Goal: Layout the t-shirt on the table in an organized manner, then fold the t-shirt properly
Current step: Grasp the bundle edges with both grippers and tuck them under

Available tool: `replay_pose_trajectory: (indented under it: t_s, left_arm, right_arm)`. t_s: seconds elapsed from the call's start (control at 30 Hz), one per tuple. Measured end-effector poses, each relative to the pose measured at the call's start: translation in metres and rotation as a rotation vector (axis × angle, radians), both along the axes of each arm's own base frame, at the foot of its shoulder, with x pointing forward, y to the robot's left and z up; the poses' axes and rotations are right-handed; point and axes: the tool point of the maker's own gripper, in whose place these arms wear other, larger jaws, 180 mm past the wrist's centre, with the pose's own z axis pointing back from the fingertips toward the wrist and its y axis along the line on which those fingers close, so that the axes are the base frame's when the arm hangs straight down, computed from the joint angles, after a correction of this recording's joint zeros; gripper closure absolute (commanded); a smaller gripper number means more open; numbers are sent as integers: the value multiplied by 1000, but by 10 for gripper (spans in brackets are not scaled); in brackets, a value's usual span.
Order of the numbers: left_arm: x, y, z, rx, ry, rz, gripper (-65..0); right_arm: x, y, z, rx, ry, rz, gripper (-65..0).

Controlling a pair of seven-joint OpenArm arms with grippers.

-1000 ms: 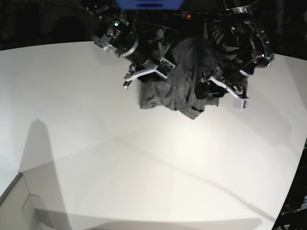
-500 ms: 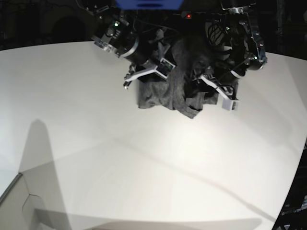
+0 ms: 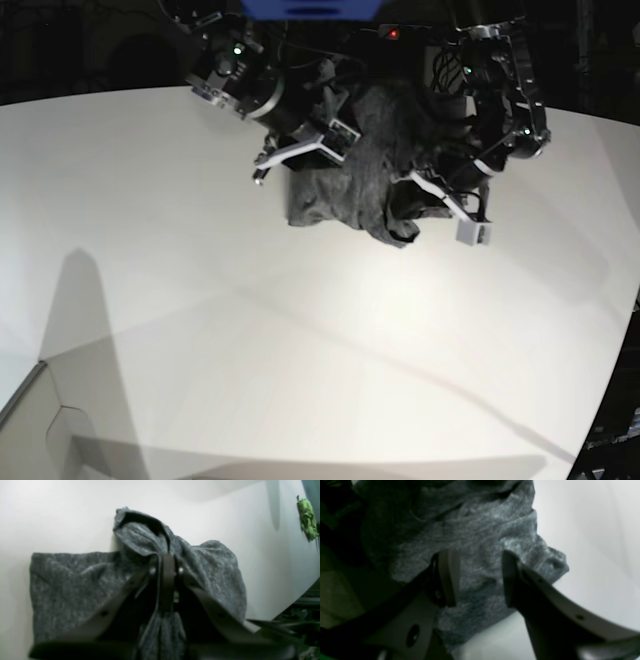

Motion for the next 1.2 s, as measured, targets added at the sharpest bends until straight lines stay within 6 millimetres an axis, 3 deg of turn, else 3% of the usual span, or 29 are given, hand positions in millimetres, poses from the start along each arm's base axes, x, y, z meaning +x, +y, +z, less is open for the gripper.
replay_pose_trajectory:
  t_s: [0.1,0.27,0.57,0.7,0.8,1.0,1.2]
  left_arm:
    - [1,2,10,-67,-23,15,-1]
    - [6,36,32,-89,-87,79,-1]
    - [-25,71,45,-85,-100,129,-1]
    - [-42,85,34,-63,-55,165,-1]
    - [-43,92,28,-64,-42,186,-1]
    - [-57,101,-9,-96,68,235,-1]
    - [-58,106,-11,-87,79,235,-1]
  right_arm:
    - [0,0,0,-2,1,0,-281]
    - [0,0,0,-3,2,0,-281]
    - [5,1,2,0,-9,-1,-281]
    - [5,2,2,3,-10,0,-281]
    - [4,3,2,3,-9,3,-281]
    - [4,3,2,5,-8,4,-281]
    - [-4,6,-18,-11,54,7,-281]
